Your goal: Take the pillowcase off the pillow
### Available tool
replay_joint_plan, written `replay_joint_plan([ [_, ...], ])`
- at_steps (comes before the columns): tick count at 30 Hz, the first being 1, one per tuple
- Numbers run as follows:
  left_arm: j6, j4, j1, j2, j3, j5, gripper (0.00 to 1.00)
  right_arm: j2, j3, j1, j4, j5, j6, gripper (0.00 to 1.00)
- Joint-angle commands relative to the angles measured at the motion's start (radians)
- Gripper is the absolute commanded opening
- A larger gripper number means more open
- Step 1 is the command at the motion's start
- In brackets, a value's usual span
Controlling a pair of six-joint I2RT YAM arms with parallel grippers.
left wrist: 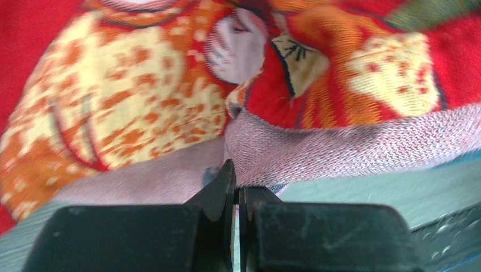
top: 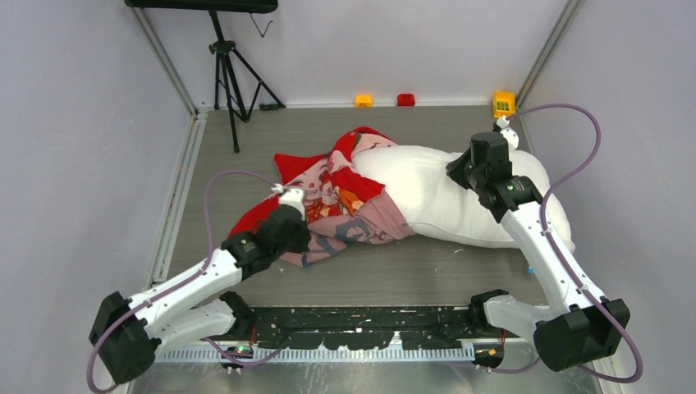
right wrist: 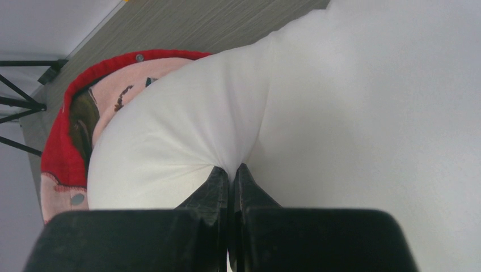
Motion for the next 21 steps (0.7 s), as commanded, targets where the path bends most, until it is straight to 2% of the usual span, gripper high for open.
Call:
replay_joint_plan([
  [1, -0.066, -0.095, 0.286, -0.031, 0.099, 0.043, 0.0, -0.042, 0.197, -0.06, 0.059, 0.204, -0.049, 0.0],
  [7, -0.091, -0.155, 0.667, -0.001, 0.209, 0.111, 0.0, -0.054, 0.263, -0.095, 0.037, 0.301, -0.058, 0.0],
  [10, -0.128, -0.19, 0.798, -0.007, 0.236, 0.121, 0.0, -0.077, 0.255, -0.101, 0.051, 0.338, -0.038, 0.0],
  [13, -0.157, -0.201, 0.865, -0.034, 0.246, 0.111, 0.0, -0.083, 0.256, -0.102, 0.072, 0.356, -0.025, 0.0],
  [15, -0.161, -0.225, 0.885, -0.05, 0.264, 0.054, 0.0, -0.08, 0.264, -0.102, 0.078, 0.374, -0.017, 0.0],
  [18, -0.162, -0.244, 0.893, -0.072, 0.294, -0.021, 0.0, -0.077, 0.266, -0.105, 0.116, 0.384, 0.006, 0.0],
  [21, -0.175, -0.217, 0.892, -0.079, 0.309, -0.014, 0.0, -0.055, 0.266, -0.104, 0.18, 0.326, 0.044, 0.0],
])
